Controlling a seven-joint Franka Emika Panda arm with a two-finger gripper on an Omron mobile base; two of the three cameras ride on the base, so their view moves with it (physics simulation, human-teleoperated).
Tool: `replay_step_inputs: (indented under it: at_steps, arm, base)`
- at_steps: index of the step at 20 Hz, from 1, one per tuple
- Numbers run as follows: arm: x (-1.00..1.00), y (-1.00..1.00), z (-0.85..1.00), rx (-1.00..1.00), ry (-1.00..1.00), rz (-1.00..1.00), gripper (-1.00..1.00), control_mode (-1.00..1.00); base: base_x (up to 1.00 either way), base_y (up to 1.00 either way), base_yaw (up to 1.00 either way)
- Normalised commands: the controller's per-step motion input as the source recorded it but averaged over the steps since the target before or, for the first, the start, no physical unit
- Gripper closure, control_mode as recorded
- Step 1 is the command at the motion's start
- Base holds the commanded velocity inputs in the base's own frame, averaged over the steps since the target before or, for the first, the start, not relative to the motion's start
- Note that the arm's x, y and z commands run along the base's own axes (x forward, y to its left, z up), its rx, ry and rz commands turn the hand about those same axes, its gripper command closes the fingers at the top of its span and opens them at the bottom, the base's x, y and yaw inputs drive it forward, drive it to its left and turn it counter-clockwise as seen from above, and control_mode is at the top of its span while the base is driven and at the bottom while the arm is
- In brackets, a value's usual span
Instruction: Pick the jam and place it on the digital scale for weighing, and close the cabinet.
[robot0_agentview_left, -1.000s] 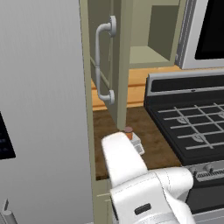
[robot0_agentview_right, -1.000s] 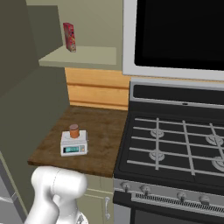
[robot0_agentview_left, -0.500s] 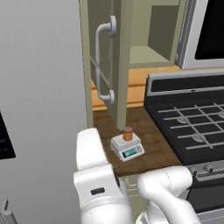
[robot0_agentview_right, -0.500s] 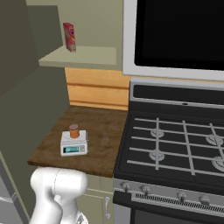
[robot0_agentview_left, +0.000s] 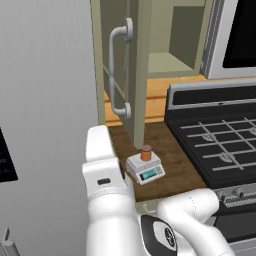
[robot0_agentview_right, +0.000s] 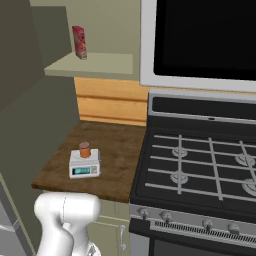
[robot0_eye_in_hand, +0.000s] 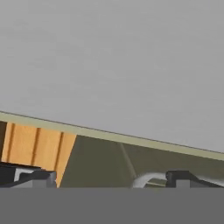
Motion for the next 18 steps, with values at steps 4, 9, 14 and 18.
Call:
replay_step_inputs:
  at_steps: [4, 9, 14, 18]
  arm:
    - [0.51, 0.26, -0.11, 0.0, 0.0, -0.12, -1.0, -1.0]
    - [0.63, 0.01, -0.01, 0.0, 0.0, -0.12, -1.0, -1.0]
    - [0.56, 0.0, 0.0, 0.0, 0.0, -0.11, -1.0, -1.0]
    - [0.53, 0.0, 0.0, 0.0, 0.09, -0.09, -1.0, -1.0]
  base:
    - [0.0, 0.0, 0.0]
    - [0.0, 0.0, 0.0]
    - [0.0, 0.0, 0.0]
    - [0.0, 0.0, 0.0]
